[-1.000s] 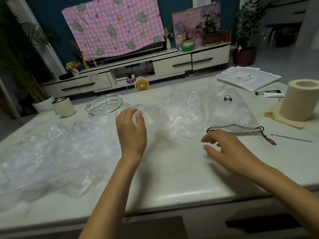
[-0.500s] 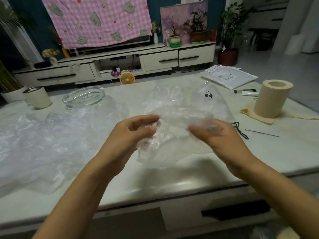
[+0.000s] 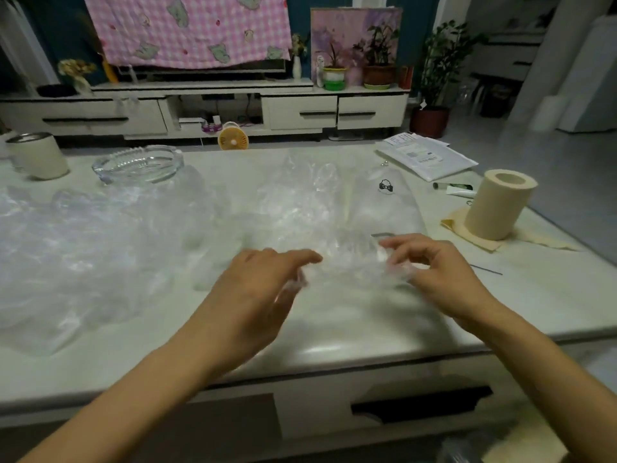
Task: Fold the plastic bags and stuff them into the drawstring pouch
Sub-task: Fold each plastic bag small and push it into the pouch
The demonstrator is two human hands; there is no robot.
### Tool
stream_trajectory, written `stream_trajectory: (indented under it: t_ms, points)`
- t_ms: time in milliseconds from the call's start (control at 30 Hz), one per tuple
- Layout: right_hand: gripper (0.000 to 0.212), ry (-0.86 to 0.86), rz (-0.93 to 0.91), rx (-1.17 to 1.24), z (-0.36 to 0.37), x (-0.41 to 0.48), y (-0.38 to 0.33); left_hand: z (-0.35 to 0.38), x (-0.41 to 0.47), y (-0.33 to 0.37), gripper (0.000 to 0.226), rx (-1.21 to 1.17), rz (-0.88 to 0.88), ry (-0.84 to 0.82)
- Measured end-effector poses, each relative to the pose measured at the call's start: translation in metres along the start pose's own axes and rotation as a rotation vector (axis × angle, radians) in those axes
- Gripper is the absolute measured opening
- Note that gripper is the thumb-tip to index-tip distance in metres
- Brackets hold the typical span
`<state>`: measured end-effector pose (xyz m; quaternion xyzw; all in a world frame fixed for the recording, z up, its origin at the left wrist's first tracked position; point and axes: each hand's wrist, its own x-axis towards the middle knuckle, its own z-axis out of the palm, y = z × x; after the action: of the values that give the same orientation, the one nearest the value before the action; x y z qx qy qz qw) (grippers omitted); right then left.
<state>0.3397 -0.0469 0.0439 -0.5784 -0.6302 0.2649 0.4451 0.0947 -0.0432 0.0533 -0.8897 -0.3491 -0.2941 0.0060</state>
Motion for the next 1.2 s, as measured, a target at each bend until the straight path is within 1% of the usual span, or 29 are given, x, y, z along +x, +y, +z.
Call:
stream_trajectory:
  t_ms: [33, 67, 100, 133, 167, 200, 267, 300, 333, 367, 400, 433, 467, 533, 600, 633, 667, 700, 733, 833, 933, 1000, 1033, 1067, 1100, 1133, 1167, 1200]
  points:
    - [0.039, -0.037, -0.044, -0.209, 0.001, 0.0, 0.006, 0.009, -0.007, -0.002, 0.037, 0.017, -0.01, -0.103]
    - [0.042, -0.103, -0.083, -0.411, 0.001, 0.0, 0.012, 0.017, -0.015, -0.004, 0.036, 0.03, 0.018, -0.173]
    - [0.042, -0.178, -0.107, -0.578, 0.003, -0.001, 0.016, 0.021, -0.022, -0.006, 0.036, 0.03, 0.047, -0.235]
    - [0.04, -0.236, -0.101, -0.681, 0.002, -0.002, 0.02, 0.023, -0.026, -0.007, 0.04, 0.01, 0.054, -0.261]
    - [0.039, -0.251, -0.085, -0.713, 0.002, -0.004, 0.02, 0.021, -0.027, -0.008, 0.045, -0.025, 0.033, -0.258]
    - [0.04, -0.22, -0.076, -0.697, 0.001, -0.006, 0.019, 0.021, -0.026, -0.009, 0.048, -0.057, 0.012, -0.2]
    - [0.04, -0.04, -0.104, -0.587, 0.002, -0.008, 0.011, 0.018, -0.017, -0.006, 0.045, -0.12, -0.061, -0.008]
    - [0.038, 0.064, -0.141, -0.53, 0.005, -0.008, 0.007, 0.019, -0.01, -0.005, 0.04, -0.153, -0.116, 0.074]
    - [0.036, 0.123, -0.172, -0.486, 0.009, -0.008, 0.005, 0.022, -0.003, -0.003, 0.035, -0.193, -0.176, 0.134]
    - [0.032, 0.121, -0.193, -0.459, 0.016, -0.007, 0.005, 0.028, 0.004, 0.0, 0.03, -0.234, -0.238, 0.148]
    - [0.029, 0.066, -0.206, -0.452, 0.024, -0.005, 0.006, 0.034, 0.009, 0.003, 0.026, -0.259, -0.291, 0.126]
    - [0.027, -0.02, -0.214, -0.455, 0.034, -0.004, 0.009, 0.043, 0.014, 0.006, 0.026, -0.248, -0.321, 0.066]
    - [0.029, -0.116, -0.22, -0.465, 0.044, -0.004, 0.011, 0.052, 0.015, 0.009, 0.031, -0.208, -0.331, -0.019]
    - [0.044, -0.288, -0.211, -0.531, 0.059, -0.005, 0.019, 0.072, 0.012, 0.011, 0.045, -0.112, -0.348, -0.221]
    - [0.058, -0.431, -0.208, -0.699, 0.064, -0.008, 0.027, 0.082, 0.002, 0.006, 0.064, 0.032, -0.377, -0.417]
    - [0.067, -0.474, -0.212, -0.781, 0.063, -0.01, 0.031, 0.085, -0.003, 0.002, 0.078, 0.077, -0.376, -0.456]
    - [0.075, -0.493, -0.214, -0.831, 0.061, -0.012, 0.032, 0.084, -0.009, 0.0, 0.095, 0.096, -0.372, -0.469]
    - [0.082, -0.503, -0.207, -0.85, 0.058, -0.014, 0.034, 0.084, -0.014, -0.002, 0.108, 0.098, -0.375, -0.481]
    - [0.085, -0.502, -0.202, -0.849, 0.056, -0.016, 0.034, 0.081, -0.018, -0.002, 0.112, 0.102, -0.372, -0.486]
    - [0.083, -0.494, -0.205, -0.843, 0.057, -0.017, 0.034, 0.077, -0.022, -0.002, 0.103, 0.11, -0.343, -0.493]
    - [0.084, -0.485, -0.208, -0.838, 0.058, -0.017, 0.035, 0.079, -0.023, -0.003, 0.101, 0.112, -0.353, -0.475]
    - [0.085, -0.416, -0.229, -0.769, 0.057, -0.018, 0.036, 0.077, -0.025, -0.003, 0.097, 0.09, -0.307, -0.384]
    - [0.082, -0.346, -0.25, -0.702, 0.055, -0.019, 0.035, 0.073, -0.026, -0.003, 0.095, 0.082, -0.237, -0.318]
    - [0.074, -0.263, -0.28, -0.63, 0.052, -0.02, 0.033, 0.069, -0.028, -0.001, 0.085, 0.069, -0.153, -0.244]
    - [0.064, -0.188, -0.309, -0.565, 0.046, -0.021, 0.03, 0.065, -0.031, 0.0, 0.07, 0.054, -0.065, -0.194]
    - [0.054, -0.152, -0.329, -0.512, 0.04, -0.023, 0.027, 0.064, -0.035, -0.001, 0.055, 0.046, 0.022, -0.151]
    - [0.046, -0.167, -0.341, -0.473, 0.034, -0.026, 0.023, 0.062, -0.037, -0.002, 0.045, 0.033, 0.088, -0.137]
    - [0.041, -0.224, -0.344, -0.445, 0.029, -0.03, 0.018, 0.062, -0.039, -0.003, 0.038, 0.022, 0.127, -0.147]
